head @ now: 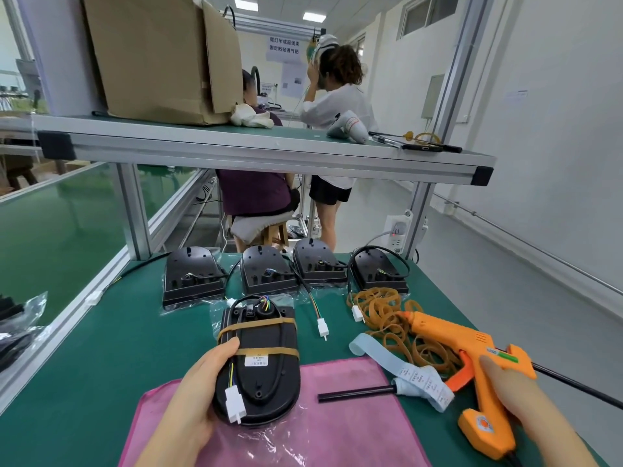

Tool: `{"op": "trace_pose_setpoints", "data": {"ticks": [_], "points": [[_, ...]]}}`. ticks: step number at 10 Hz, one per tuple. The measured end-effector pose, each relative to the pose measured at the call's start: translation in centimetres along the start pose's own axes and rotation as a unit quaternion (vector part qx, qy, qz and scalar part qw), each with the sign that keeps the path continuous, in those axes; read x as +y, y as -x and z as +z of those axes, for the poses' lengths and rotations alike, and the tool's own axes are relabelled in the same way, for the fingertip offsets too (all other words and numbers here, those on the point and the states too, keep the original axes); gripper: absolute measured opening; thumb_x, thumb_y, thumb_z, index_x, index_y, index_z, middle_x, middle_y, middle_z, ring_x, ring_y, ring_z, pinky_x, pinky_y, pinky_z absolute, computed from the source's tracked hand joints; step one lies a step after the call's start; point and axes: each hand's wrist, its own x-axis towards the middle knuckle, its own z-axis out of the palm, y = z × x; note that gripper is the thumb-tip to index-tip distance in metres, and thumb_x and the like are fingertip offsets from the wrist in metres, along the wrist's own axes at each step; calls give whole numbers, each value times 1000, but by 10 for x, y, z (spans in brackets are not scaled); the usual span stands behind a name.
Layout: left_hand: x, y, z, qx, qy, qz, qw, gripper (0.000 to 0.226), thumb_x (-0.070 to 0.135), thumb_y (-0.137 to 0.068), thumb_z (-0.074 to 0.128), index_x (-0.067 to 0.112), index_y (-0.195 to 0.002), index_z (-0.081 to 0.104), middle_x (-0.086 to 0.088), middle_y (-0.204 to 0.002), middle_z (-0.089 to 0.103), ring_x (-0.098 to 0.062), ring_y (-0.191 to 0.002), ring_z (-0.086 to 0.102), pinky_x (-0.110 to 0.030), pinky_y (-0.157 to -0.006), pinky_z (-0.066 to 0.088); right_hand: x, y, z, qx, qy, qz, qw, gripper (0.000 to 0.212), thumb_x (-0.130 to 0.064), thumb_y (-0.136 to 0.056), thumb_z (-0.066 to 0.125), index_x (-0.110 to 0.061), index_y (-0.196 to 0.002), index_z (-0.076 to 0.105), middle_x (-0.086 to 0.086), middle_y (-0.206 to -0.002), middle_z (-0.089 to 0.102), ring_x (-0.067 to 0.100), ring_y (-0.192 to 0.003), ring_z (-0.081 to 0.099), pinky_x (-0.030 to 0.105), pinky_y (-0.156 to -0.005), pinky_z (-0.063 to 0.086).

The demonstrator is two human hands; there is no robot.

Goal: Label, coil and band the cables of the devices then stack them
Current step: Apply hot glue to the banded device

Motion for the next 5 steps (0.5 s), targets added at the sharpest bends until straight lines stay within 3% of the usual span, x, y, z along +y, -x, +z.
{"op": "trace_pose_setpoints", "data": {"ticks": [1, 2, 3, 4, 5], "points": [[3, 3, 3, -2, 8, -15, 1000, 38, 30, -80, 69, 9, -112, 68, -17, -107, 73, -37, -101, 69, -55, -96, 50, -4, -11, 4, 25, 29, 34, 999, 29, -12, -102, 40, -19, -78, 55, 0, -74, 55, 11, -63, 54, 17, -63, 48], [6, 6, 6, -1, 17, -24, 1000, 39, 29, -82, 69, 7, -113, 68, -19, -105, 73, -38, -101, 68, -56, -97, 49, -6, -14, 10, 52, 3, 38, 998, 33, -5, -100, 43, -12, -69, 52, 4, -67, 50, 15, -57, 47, 20, -59, 50], [8, 7, 7, 6, 24, -22, 999, 41, 29, -81, 70, 6, -115, 68, -19, -106, 73, -38, -102, 68, -56, -98, 49, 1, -7, 7, 45, -141, 14, 989, 28, -16, -104, 37, -15, -86, 58, 5, -81, 61, 15, -70, 62, 30, -76, 56], [11, 8, 9, 9, 25, -28, 999, 37, 29, -84, 69, 7, -114, 68, -18, -104, 73, -37, -99, 69, -55, -95, 51, 6, 2, 5, 32, -175, -15, 984, 25, -26, -104, 33, -23, -96, 56, -1, -97, 62, 10, -82, 65, 19, -66, 56], [11, 10, 9, 11, 23, -34, 999, 35, 29, -86, 67, 6, -113, 68, -18, -103, 74, -36, -97, 70, -53, -94, 52, 10, -5, 4, 37, -167, -18, 985, 24, -25, -104, 33, -25, -96, 56, -3, -97, 61, 2, -71, 69, 15, -62, 55]]}}
